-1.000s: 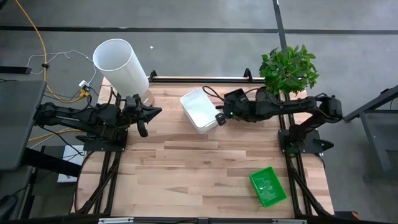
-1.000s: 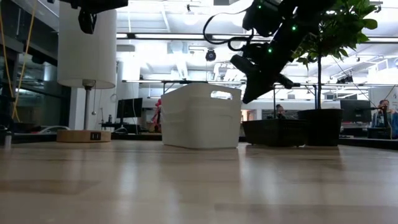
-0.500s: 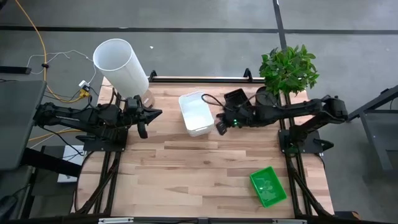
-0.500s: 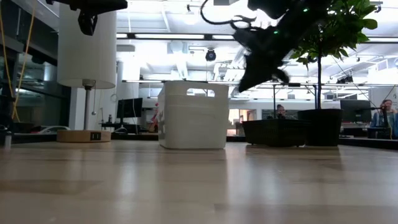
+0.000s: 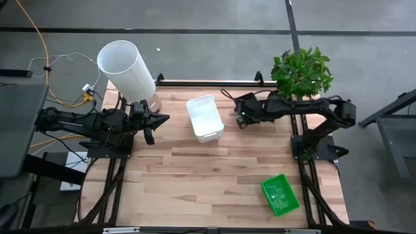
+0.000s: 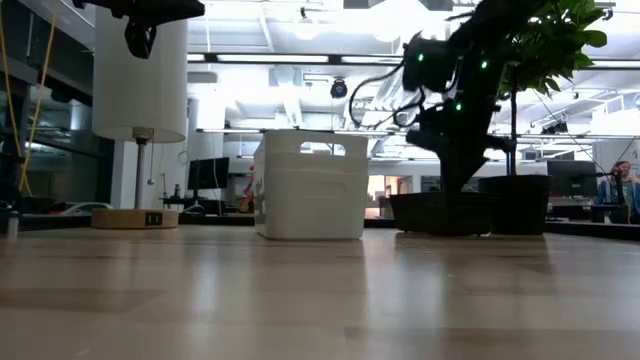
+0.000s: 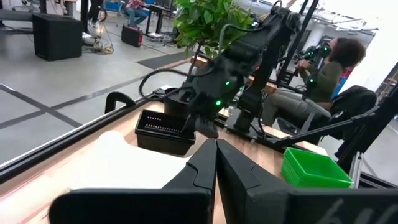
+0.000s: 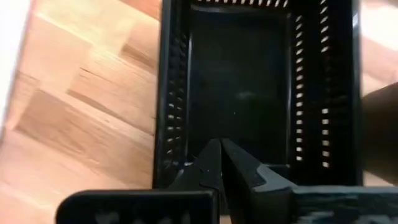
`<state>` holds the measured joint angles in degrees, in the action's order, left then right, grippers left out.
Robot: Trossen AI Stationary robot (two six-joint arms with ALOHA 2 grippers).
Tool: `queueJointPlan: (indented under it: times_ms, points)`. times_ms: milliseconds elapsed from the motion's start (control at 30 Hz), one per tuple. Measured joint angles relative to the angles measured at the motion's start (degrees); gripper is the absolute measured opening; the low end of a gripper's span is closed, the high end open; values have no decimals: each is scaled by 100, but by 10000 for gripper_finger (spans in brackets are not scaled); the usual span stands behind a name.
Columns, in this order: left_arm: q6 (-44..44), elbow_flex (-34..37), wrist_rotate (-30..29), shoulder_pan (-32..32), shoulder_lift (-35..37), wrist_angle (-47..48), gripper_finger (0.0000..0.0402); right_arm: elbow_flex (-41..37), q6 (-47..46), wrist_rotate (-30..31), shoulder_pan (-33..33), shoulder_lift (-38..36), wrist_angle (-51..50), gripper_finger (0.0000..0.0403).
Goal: Stack baskets by color
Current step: Adjust the stacked black bins, then return to Home Position
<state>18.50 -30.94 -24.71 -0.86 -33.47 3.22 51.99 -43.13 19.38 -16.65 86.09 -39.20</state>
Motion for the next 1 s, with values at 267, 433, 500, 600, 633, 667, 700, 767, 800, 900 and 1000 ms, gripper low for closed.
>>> queueJointPlan:
  times_ms: [267,433,500,600,633,667,700,767,800,900,1000]
  points:
    - [106,0,-11,0,0,0,0,0,211,-672,-237,364,262,0]
    - [105,0,-27,0,0,0,0,0,7,-1132,-185,364,727,0]
    - [105,0,-33,0,0,0,0,0,-163,-1275,-147,366,983,0]
    - [96,0,-15,0,0,0,0,0,-330,-1470,-90,360,1558,0]
    - [87,0,7,0,0,0,0,0,-332,-1543,-71,358,1744,0]
    - [86,0,28,0,0,2,0,0,-336,-1613,-53,349,1873,0]
    - [86,0,67,0,0,4,0,0,-319,-1703,-43,295,1895,0]
    - [87,0,207,2,26,47,0,0,-119,-1801,22,127,1844,0]
    - [90,0,299,2,55,97,0,0,37,-1817,71,-1,1721,0]
    - [231,-37,502,2,164,321,0,0,578,-1856,329,-514,1322,0]
    - [200,-127,609,0,242,427,0,0,1197,-2060,754,-1132,1291,0]
